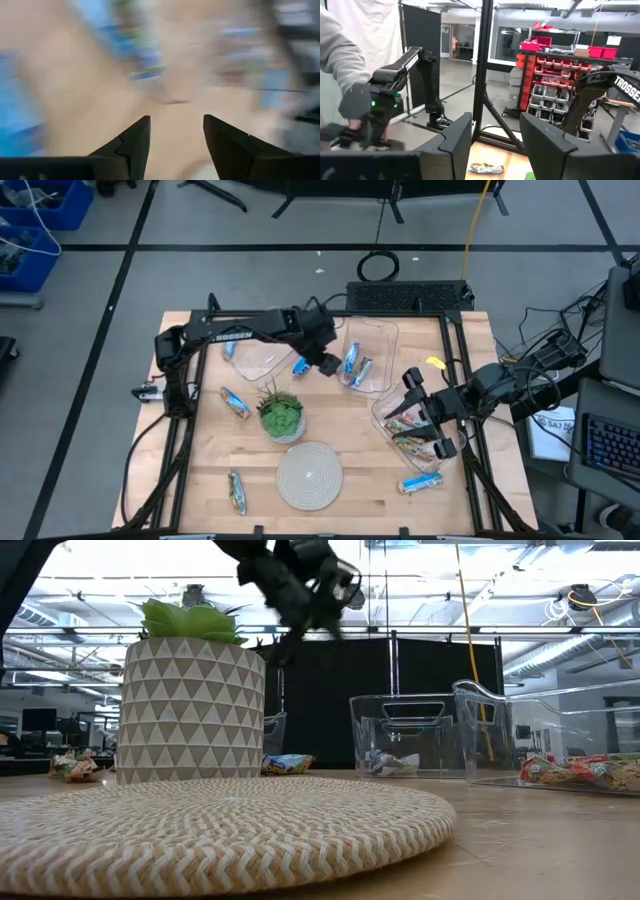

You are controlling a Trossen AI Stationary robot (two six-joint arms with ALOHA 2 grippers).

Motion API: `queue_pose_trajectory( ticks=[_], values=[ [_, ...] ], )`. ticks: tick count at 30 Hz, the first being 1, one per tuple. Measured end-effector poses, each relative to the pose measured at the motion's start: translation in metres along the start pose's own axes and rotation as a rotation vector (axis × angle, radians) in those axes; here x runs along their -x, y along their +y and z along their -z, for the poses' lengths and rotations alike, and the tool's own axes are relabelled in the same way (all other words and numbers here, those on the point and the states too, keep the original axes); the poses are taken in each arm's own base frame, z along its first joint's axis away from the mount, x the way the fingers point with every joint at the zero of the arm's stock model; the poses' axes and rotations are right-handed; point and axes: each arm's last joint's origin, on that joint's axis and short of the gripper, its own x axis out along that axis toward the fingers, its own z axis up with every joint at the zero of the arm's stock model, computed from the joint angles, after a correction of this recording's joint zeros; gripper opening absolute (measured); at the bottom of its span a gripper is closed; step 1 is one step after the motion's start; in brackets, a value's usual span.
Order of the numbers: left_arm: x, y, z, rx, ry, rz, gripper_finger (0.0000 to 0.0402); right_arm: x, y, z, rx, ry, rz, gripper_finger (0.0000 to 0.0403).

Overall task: Pick and place Granola Bars by type
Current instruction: Put the blue granola bar into the top right transparent bin

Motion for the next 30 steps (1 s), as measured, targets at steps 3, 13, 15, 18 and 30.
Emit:
queue_pose_trajectory(
  ticks=[3,13,15,18,30],
  values=[
    [-0.003,0.011,0.006,-0.035,0.016,-0.195,0.0184,0.000,0.000,0.000,0.034,-0.001,0.001,0.0157],
    [-0.007,0.016,-0.001,-0.139,-0.092,-0.367,0.0182,0.000,0.000,0.000,0.045,-0.001,-0.004,0.0157],
    [-0.013,0.020,-0.002,-0.118,-0.095,-0.396,0.0182,0.000,0.000,0.000,0.046,-0.001,-0.003,0.0157],
    [-0.032,0.028,0.000,-0.116,-0.040,-0.428,0.0182,0.000,0.000,0.000,0.060,-0.002,-0.002,0.0157],
    [-0.070,0.049,0.009,-0.084,0.076,-0.565,0.0182,0.000,0.000,0.000,0.077,-0.002,0.004,0.0157]
  ],
)
